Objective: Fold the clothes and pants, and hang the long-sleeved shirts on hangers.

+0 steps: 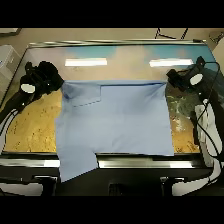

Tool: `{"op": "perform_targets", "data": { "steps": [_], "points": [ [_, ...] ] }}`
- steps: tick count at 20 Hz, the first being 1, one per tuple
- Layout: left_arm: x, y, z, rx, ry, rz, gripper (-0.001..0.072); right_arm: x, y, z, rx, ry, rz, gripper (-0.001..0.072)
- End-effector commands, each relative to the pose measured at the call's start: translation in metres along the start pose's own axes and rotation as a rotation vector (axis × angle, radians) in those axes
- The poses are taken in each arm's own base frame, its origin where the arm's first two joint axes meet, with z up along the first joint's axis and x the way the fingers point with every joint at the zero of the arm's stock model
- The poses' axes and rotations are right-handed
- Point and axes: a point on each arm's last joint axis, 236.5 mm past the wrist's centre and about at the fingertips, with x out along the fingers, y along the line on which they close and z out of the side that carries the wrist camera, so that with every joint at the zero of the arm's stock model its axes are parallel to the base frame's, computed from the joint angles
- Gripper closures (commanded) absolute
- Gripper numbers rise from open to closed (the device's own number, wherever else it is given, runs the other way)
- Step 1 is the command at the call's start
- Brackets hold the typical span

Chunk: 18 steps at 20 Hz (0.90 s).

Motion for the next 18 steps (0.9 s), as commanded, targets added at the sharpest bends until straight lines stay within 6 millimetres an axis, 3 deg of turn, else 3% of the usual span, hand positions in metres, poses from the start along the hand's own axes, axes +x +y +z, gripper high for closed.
{"op": "perform_targets", "data": {
  "steps": [1,2,4,6,7,9,11,14,16,18],
  "points": [
    [0.019,0.003,-0.021,0.004,0.038,0.010,0.0679,0.018,-0.017,-0.031,0.016,0.110,-0.037,0.0668],
    [0.018,0.002,-0.031,0.008,0.088,0.003,0.0680,0.017,-0.019,-0.040,0.016,0.148,-0.044,0.0668],
    [0.001,-0.002,-0.033,0.065,0.154,-0.028,0.0680,-0.001,-0.021,-0.042,-0.010,0.199,-0.051,0.0668],
    [-0.034,-0.002,-0.028,0.149,0.231,-0.059,0.0680,-0.035,-0.023,-0.042,-0.055,0.261,-0.053,0.0668],
    [-0.056,0.004,-0.034,0.164,0.308,-0.060,0.0680,-0.054,-0.026,-0.049,-0.092,0.321,-0.056,0.0668],
    [-0.098,0.026,-0.072,0.168,0.543,-0.035,0.0680,-0.092,-0.048,-0.086,-0.181,0.523,-0.126,0.0668],
    [-0.125,0.057,-0.122,0.117,0.765,0.054,0.0680,-0.115,-0.087,-0.130,-0.215,0.722,-0.257,0.0668],
    [-0.122,0.076,-0.175,0.065,0.851,0.083,0.0680,-0.108,-0.105,-0.177,-0.144,0.810,-0.262,0.0668],
    [-0.119,0.085,-0.189,0.055,0.854,0.099,0.0680,-0.103,-0.108,-0.186,-0.120,0.811,-0.256,0.0668],
    [-0.117,0.089,-0.189,0.049,0.839,0.108,0.0680,-0.100,-0.107,-0.185,-0.090,0.795,-0.259,0.0668]
  ]
}}
